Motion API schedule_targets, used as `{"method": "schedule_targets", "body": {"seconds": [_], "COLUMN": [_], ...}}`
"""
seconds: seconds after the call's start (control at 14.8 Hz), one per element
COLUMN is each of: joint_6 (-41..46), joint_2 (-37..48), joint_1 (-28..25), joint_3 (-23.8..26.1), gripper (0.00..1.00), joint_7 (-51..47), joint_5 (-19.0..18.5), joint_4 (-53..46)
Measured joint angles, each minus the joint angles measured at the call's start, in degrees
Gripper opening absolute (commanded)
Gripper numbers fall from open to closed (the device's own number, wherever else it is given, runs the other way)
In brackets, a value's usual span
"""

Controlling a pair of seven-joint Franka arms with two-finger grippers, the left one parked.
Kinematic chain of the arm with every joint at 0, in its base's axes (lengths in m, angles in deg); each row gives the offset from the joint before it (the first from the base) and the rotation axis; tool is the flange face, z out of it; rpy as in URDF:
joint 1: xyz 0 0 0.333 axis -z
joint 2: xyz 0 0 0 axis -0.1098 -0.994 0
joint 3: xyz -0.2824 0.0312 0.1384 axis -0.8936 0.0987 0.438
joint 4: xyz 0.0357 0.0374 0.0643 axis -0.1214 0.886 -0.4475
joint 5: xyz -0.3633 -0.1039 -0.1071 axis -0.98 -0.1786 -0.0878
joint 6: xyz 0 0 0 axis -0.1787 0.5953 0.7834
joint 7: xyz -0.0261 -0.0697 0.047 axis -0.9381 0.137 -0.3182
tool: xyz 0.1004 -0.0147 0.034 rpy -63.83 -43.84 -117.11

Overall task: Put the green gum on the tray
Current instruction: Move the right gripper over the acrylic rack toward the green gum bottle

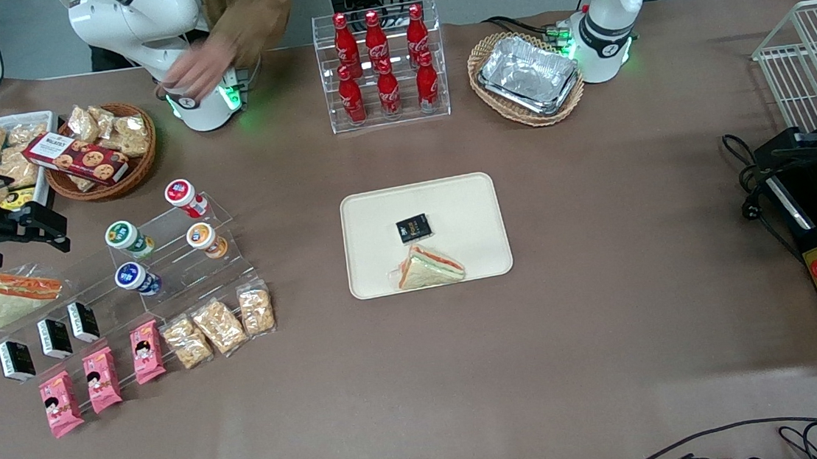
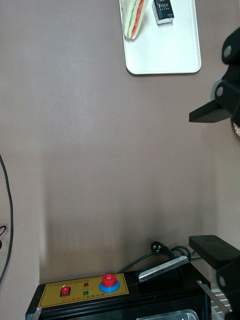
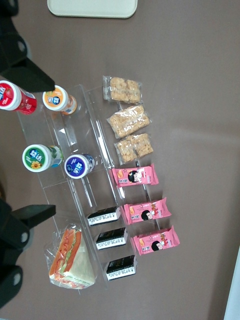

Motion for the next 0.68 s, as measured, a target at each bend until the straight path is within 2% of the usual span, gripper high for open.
{"method": "schedule_targets", "body": {"seconds": [0.47,0.68], "joint_6": [0.1,2.7], "joint_2": [0.0,0.0], "joint_1": [0.0,0.0], "joint_3": [0.0,0.0], "gripper": [1.0,1.0], "joint_7": [0.0,1.6], "joint_5": [0.0,0.0], "joint_4": [0.0,0.0]}}
